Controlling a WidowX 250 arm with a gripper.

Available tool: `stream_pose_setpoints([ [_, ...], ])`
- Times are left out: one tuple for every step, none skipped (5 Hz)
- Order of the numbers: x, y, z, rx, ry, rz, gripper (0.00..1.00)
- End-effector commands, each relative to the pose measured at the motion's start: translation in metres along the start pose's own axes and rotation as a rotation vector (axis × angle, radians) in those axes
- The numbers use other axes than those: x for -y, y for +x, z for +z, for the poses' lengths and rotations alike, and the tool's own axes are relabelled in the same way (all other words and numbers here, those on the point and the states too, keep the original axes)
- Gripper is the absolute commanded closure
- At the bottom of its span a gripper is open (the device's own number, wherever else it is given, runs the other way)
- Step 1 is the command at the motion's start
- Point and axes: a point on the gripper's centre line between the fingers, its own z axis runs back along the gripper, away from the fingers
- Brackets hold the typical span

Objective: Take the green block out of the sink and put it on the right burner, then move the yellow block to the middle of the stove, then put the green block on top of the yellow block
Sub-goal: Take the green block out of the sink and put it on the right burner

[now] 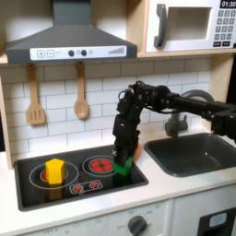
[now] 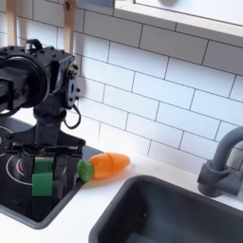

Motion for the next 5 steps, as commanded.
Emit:
stream_pose_setpoints([
  [0.0,0.001,0.0,-0.007,0.004,0.007,1.0],
  [0.001,0.0,-0.002,-0.012,0.016,0.016,0.0],
  [-0.002,-0.004,-0.015,-0.028,0.044,0.055,0.0],
  [-0.005,-0.003,-0.017,-0.027,0.04,0.071,0.0],
  [-0.004,-0.002,-0.015,-0.03,0.028,0.072,0.0],
])
